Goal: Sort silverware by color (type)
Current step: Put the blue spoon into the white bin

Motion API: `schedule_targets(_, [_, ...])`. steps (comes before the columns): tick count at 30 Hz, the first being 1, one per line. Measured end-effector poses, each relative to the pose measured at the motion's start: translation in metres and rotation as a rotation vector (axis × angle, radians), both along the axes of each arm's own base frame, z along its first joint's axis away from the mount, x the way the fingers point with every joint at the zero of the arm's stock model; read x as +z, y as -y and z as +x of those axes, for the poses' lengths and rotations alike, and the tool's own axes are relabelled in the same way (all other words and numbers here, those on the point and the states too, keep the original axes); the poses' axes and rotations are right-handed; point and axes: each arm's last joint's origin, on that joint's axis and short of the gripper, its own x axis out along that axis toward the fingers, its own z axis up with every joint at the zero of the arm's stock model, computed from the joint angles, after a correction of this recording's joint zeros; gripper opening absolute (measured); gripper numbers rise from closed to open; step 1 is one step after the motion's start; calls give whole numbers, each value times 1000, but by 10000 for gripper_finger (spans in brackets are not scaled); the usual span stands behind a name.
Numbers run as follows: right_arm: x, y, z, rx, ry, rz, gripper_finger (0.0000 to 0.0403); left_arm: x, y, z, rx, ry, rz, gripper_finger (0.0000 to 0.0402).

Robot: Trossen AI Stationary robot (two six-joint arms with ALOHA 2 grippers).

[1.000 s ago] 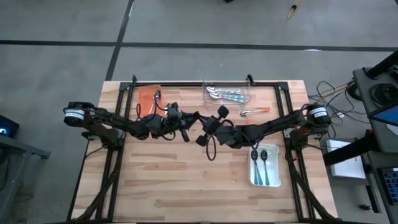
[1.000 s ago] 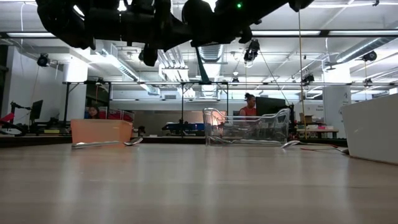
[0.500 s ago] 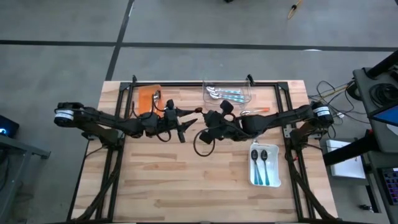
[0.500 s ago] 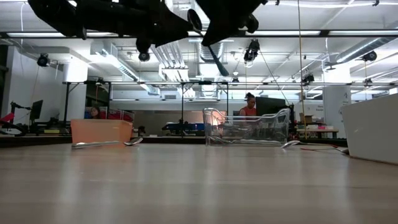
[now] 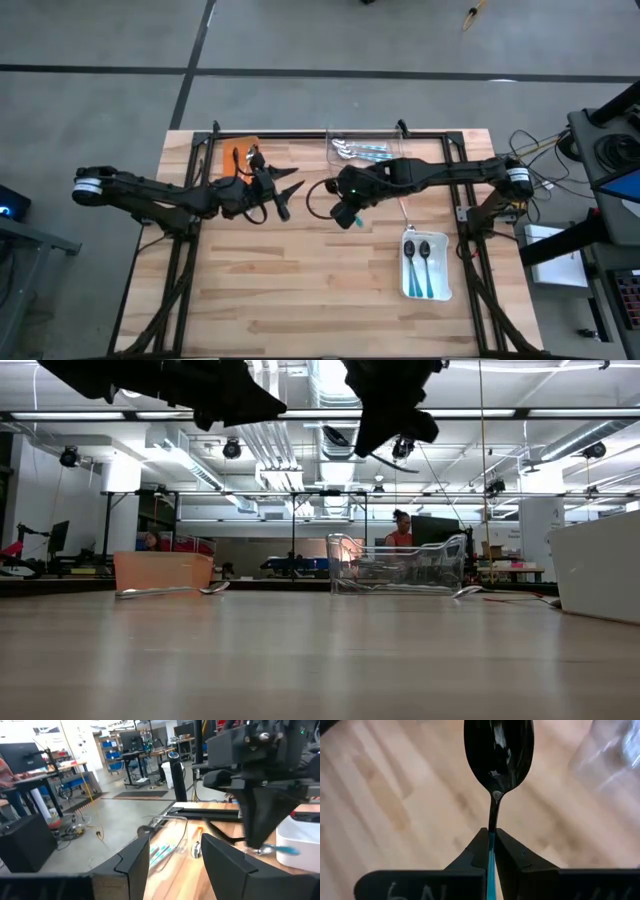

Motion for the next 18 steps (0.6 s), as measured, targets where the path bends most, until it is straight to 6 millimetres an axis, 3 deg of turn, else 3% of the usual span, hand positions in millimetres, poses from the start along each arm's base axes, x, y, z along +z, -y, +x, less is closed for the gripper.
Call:
schedule_targets(8, [-7,-3,-11,-52,-127,222,9,-4,0,0,1,-37,-5,160])
schedule_targets(18, [-13,-29,-25,-112,-290,332,9,-5,0,0,1,-45,-5,160])
